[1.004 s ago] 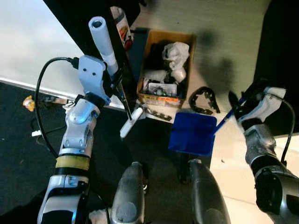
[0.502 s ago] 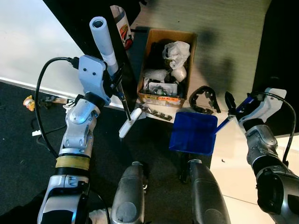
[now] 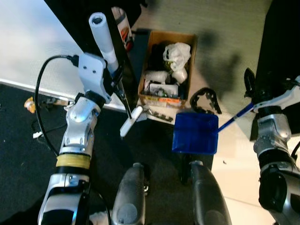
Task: Sweep floor
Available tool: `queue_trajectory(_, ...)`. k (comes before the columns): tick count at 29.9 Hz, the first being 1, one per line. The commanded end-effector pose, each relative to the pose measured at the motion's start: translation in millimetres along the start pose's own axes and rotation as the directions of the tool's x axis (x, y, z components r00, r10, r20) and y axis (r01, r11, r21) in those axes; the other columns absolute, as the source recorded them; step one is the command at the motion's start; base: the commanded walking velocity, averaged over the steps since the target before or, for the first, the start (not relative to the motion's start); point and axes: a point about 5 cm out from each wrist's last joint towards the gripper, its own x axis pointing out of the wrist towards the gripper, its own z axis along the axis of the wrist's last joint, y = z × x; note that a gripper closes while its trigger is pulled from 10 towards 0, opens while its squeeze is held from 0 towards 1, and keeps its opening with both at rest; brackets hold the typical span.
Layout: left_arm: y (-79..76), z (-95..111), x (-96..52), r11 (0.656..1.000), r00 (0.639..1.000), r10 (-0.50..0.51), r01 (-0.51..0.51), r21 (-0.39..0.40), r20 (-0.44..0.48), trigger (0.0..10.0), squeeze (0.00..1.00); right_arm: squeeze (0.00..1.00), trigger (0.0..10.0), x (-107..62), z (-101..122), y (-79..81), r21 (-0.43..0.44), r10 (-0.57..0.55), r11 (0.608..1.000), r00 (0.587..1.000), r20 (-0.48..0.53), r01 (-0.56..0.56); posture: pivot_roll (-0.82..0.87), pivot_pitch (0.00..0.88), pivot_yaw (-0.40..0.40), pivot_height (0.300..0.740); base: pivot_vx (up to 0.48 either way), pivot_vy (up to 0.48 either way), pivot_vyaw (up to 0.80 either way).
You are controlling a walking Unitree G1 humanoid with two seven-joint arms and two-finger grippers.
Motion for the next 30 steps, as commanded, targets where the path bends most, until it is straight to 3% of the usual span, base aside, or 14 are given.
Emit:
queue_trajectory(1, -0.3, 0, -3.3, 1.0, 1.0, 0.01, -0.009, -0.008, 0.016, 10.0, 0.0, 0.0, 10.0, -5.8, 4, -6.5, -0.014, -0.029, 0.999, 0.999, 0.035, 0.029, 0.06, 0.216, 0.071, 0.731, 0.0, 0.0, 0.0)
queue_trajectory(2, -0.3, 0, -3.3, 1.0, 1.0, 0.01, -0.009, -0.008, 0.016, 10.0, 0.0, 0.0, 10.0, -5.8, 4, -6.5, -0.014, -0.029, 0.999, 0.999, 0.035, 0.029, 0.06, 0.216, 0.071, 0.731, 0.0, 0.0, 0.0)
queue_trajectory(8, 4.0, -1, -6.0, 0.999, 0.999, 0.033, -0.033, -0.009, 0.02, 10.0, 0.0, 0.0, 10.0, 11.9, 59, -13.3, -0.042, -0.054, 0.997, 0.969, 0.24, 0.065, 0.03, 0.173, 0.056, 0.731, 0.0, 0.0, 0.0)
queue_trajectory(15, 6.4, 1, -5.7, 0.999, 0.999, 0.044, -0.043, -0.005, 0.03, 10.0, 0.0, 0.0, 10.0, 22.2, 84, -5.9, -0.044, -0.042, 0.997, 0.947, 0.319, 0.059, 0.02, 0.151, 0.047, 0.731, 0.0, 0.0, 0.0)
queue_trajectory(19, 12.1, 3, -5.4, 0.998, 0.998, 0.055, -0.056, 0.007, 0.039, 10.0, 0.0, 0.0, 10.0, 38.7, 105, 6.0, -0.014, -0.009, 1.0, 0.928, 0.374, 0.015, 0.02, 0.139, 0.042, 0.731, 0.0, 0.0, 0.0)
queue_trajectory(22, 16.4, 5, -5.0, 0.998, 0.997, 0.062, -0.062, 0.011, 0.044, 10.0, 0.0, 0.0, 10.0, 52.4, 105, 23.1, 0.029, 0.073, 0.996, 0.945, 0.318, -0.086, 0.02, 0.119, 0.028, 0.731, 0.0, 0.0, 0.0)
queue_trajectory(23, 18.5, 7, -4.6, 0.998, 0.997, 0.061, -0.062, 0.012, 0.046, 10.0, 0.0, 0.0, 10.0, 58.2, 99, 33.3, 0.039, 0.137, 0.988, 0.956, 0.259, -0.152, 0.02, 0.116, 0.025, 0.731, 0.0, 0.0, 0.0)
queue_trajectory(24, 21.0, 11, -3.3, 0.999, 0.998, 0.032, -0.033, 0.009, 0.045, 10.0, 0.0, 0.0, 10.0, 63.8, 88, 54.9, 0.059, 0.288, 0.952, 0.943, 0.168, -0.301, 0.02, 0.108, 0.017, 0.731, 0.0, 0.0, 0.0)
queue_trajectory(26, 21.3, 13, -2.9, 1.0, 0.999, 0.018, -0.018, 0.008, 0.045, 10.0, 0.0, 0.0, 10.0, 64.1, 84, 61.3, 0.074, 0.333, 0.935, 0.932, 0.146, -0.346, 0.02, 0.108, 0.017, 0.731, 0.0, 0.0, 0.0)
queue_trajectory(27, 19.2, 18, -1.9, 0.997, 0.997, -0.072, 0.072, -0.011, 0.029, 10.0, 0.0, 0.0, 10.0, 61.6, 68, 84.6, 0.112, 0.486, 0.865, 0.872, 0.059, -0.49, 0.02, 0.101, 0.003, 0.731, 0.0, 0.0, 0.0)
queue_trajectory(28, 19.2, 18, -1.9, 0.997, 0.997, -0.072, 0.072, -0.011, 0.029, 10.0, 0.0, 0.0, 10.0, 61.6, 68, 84.6, 0.112, 0.486, 0.865, 0.872, 0.059, -0.49, 0.02, 0.101, 0.003, 0.731, 0.0, 0.0, 0.0)
queue_trajectory(29, 17.9, 20, -1.6, 0.993, 0.993, -0.113, 0.113, -0.016, 0.021, 10.0, 0.0, 0.0, 10.0, 59.5, 62, 93.6, 0.113, 0.544, 0.832, 0.839, 0.03, -0.543, 0.02, 0.101, 0.003, 0.731, 0.0, 0.0, 0.0)
queue_trajectory(30, 15.9, 23, -1.7, 0.984, 0.984, -0.18, 0.18, -0.013, 0.004, 10.0, 0.0, 0.0, 10.0, 55.0, 53, 108.0, 0.103, 0.629, 0.774, 0.777, -0.009, -0.625, 0.03, 0.101, -0.014, 0.731, 0.0, 0.0, 0.0)
